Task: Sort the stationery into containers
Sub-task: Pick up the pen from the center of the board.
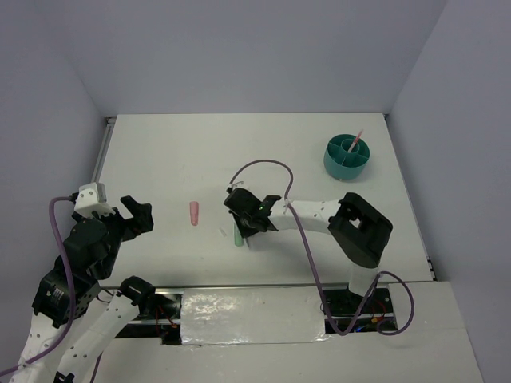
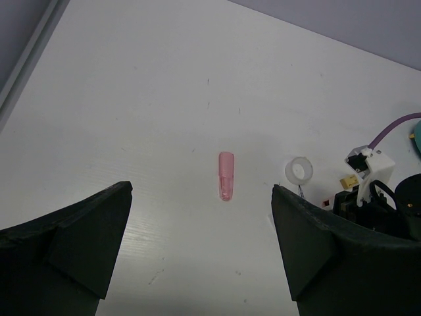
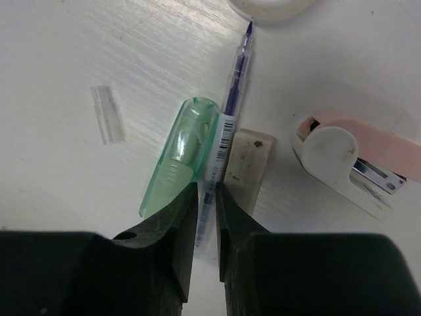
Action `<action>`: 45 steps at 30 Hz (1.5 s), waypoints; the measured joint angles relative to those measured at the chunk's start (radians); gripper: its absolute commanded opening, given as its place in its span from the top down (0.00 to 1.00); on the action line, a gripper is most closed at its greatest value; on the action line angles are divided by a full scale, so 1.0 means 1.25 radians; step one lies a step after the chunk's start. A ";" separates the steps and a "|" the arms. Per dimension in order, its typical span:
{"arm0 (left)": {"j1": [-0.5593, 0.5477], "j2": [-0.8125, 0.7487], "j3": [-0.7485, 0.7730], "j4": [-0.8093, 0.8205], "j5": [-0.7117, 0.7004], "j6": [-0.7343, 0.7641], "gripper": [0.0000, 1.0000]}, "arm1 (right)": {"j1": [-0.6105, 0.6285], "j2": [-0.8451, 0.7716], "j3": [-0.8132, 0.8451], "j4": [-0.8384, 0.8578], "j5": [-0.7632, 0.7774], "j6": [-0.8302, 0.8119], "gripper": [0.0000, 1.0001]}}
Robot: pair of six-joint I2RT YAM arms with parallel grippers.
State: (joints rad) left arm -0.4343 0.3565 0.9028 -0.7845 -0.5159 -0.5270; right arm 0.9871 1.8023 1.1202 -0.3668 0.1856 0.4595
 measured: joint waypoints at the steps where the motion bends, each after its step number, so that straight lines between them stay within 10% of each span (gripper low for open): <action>1: 0.000 0.000 0.000 0.000 0.000 0.000 0.01 | -0.002 0.004 0.000 0.005 -0.004 0.000 0.76; 23: 0.000 -0.001 0.000 0.000 0.000 0.000 0.01 | 0.003 0.055 0.042 -0.011 0.001 0.013 0.71; 31: 0.000 -0.005 0.000 0.000 0.000 0.000 0.01 | 0.009 0.055 0.043 -0.024 0.034 0.022 0.86; 32: 0.000 -0.005 0.000 0.000 0.000 0.000 0.01 | 0.009 0.057 0.046 -0.029 0.037 0.023 1.00; 45: 0.000 0.009 0.002 0.000 0.017 0.000 0.01 | 0.012 -0.054 -0.002 -0.039 0.065 0.069 1.00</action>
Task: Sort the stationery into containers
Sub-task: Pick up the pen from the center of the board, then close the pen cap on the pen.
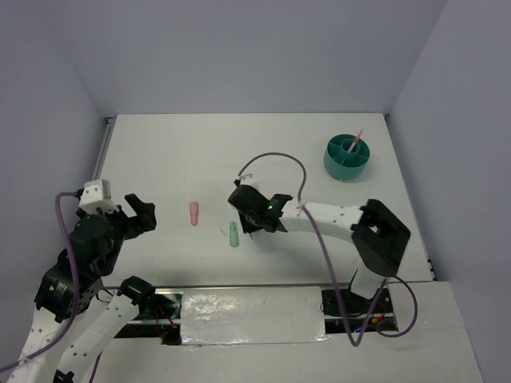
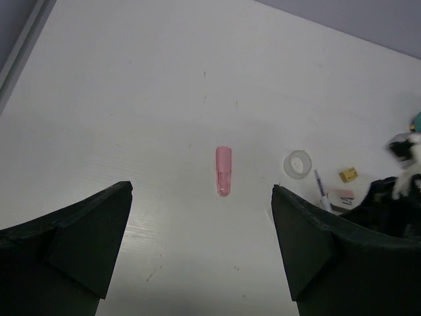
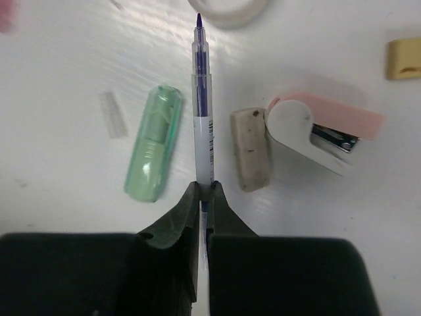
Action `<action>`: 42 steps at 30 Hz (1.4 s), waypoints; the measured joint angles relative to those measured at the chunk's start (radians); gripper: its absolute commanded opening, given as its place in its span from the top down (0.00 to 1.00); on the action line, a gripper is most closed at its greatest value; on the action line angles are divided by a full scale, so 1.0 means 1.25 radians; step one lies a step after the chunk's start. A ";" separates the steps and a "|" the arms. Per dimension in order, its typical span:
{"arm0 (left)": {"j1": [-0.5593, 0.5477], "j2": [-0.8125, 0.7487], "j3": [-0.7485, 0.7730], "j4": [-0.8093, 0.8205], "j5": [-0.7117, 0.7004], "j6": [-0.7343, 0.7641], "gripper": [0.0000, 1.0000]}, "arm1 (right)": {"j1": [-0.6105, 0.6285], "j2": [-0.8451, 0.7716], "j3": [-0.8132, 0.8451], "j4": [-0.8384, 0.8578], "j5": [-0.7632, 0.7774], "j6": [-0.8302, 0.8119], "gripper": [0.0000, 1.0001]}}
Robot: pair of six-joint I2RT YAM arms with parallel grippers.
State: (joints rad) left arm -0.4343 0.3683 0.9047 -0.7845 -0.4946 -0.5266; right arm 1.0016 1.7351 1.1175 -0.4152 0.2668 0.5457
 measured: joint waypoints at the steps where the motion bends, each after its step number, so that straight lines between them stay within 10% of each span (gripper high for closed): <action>1: 0.000 0.014 0.002 0.000 0.003 -0.002 0.01 | 0.000 -0.036 -0.005 -0.001 0.006 0.005 1.00; 15: -0.074 0.413 -0.143 0.182 0.196 -0.266 0.01 | -0.003 -0.601 -0.111 -0.071 0.086 0.011 1.00; 30: -0.211 0.764 -0.009 0.097 0.045 -0.652 0.17 | -0.006 -0.663 -0.220 -0.171 0.113 -0.001 1.00; 42: -0.216 0.937 0.061 0.086 0.074 -0.695 0.22 | -0.009 -0.660 -0.259 -0.143 0.111 -0.018 1.00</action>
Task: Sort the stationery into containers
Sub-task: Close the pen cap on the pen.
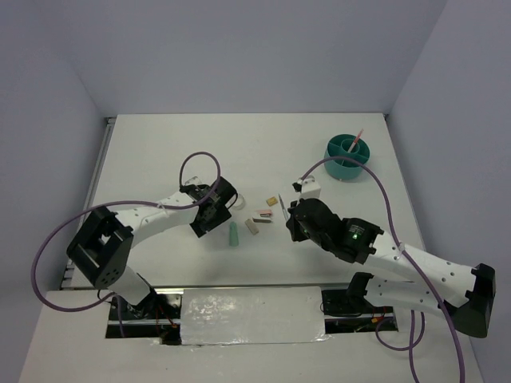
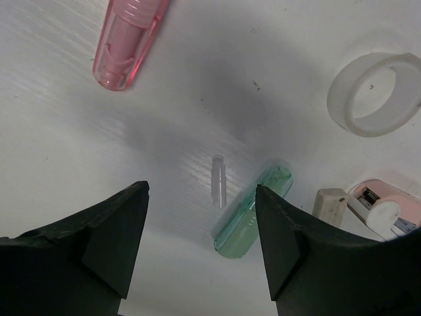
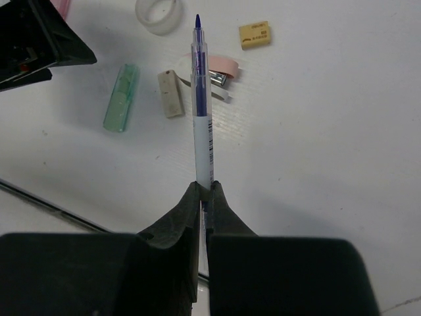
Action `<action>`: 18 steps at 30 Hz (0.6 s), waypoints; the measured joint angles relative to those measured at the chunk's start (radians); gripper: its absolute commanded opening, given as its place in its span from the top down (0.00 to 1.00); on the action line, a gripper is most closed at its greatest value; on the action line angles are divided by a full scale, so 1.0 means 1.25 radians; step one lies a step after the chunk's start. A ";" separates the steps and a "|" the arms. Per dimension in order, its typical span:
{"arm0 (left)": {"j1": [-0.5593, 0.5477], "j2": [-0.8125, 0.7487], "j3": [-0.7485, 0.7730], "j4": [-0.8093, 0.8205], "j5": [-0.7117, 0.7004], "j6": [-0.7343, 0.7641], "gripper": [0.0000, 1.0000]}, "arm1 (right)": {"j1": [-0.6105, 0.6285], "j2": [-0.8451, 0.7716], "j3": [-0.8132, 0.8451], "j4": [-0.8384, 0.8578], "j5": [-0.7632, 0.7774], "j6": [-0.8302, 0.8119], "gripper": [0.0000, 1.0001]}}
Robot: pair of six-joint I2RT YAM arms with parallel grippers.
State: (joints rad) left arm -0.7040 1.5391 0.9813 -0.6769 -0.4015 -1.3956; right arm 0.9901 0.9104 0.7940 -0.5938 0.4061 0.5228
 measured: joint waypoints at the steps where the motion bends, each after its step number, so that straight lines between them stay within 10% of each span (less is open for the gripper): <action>1: 0.000 0.014 0.004 0.000 0.005 0.001 0.22 | 0.000 0.000 -0.003 0.002 -0.001 0.000 1.00; 18: -0.001 0.083 0.006 0.021 0.032 -0.001 0.29 | 0.000 -0.015 -0.049 0.044 -0.025 -0.010 1.00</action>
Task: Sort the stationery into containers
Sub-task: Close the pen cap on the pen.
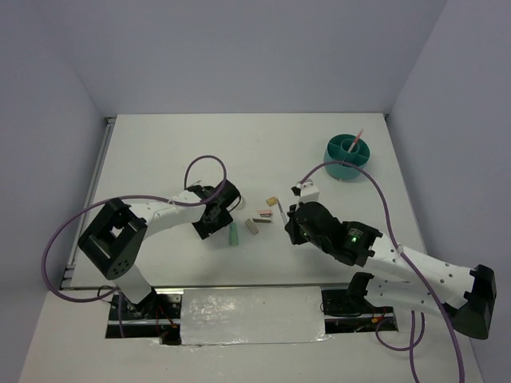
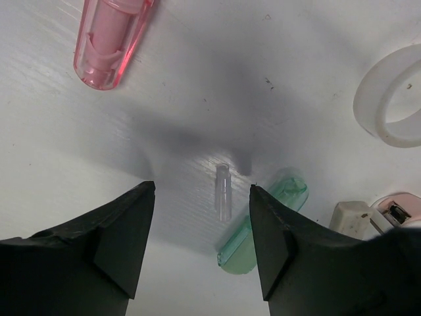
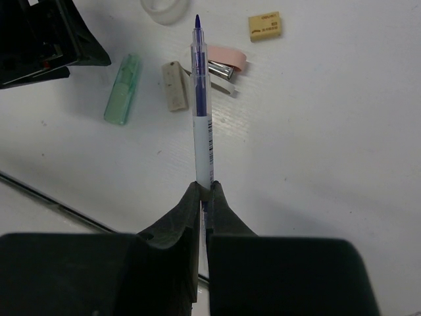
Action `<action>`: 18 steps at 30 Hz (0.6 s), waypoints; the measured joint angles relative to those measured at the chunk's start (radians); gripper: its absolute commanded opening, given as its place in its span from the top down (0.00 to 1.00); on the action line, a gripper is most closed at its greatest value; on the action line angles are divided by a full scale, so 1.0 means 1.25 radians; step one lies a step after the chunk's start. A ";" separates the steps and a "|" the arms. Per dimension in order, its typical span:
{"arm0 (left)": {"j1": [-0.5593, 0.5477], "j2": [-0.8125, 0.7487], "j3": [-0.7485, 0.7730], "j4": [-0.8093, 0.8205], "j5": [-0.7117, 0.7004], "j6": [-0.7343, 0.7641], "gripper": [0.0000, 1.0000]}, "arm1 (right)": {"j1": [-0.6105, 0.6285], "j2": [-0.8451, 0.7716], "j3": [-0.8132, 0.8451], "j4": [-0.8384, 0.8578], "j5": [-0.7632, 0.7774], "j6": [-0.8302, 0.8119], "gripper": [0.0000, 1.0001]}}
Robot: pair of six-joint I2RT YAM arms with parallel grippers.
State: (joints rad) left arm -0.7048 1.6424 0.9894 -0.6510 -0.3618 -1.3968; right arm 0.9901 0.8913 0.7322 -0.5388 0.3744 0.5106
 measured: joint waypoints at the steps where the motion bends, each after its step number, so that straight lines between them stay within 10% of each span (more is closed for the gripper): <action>1: 0.000 0.000 0.000 0.000 0.000 0.001 0.30 | 0.000 0.000 -0.003 0.002 -0.002 -0.001 1.00; 9: 0.000 0.029 0.006 0.002 0.000 0.005 0.34 | 0.000 0.000 -0.018 0.011 -0.016 -0.005 1.00; 18: -0.004 0.045 0.023 -0.003 0.000 0.011 0.62 | 0.000 -0.007 -0.042 0.025 -0.019 -0.005 1.00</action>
State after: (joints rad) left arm -0.7094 1.6993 1.0176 -0.6552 -0.3622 -1.3830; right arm 0.9901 0.8825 0.6804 -0.5072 0.3504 0.5041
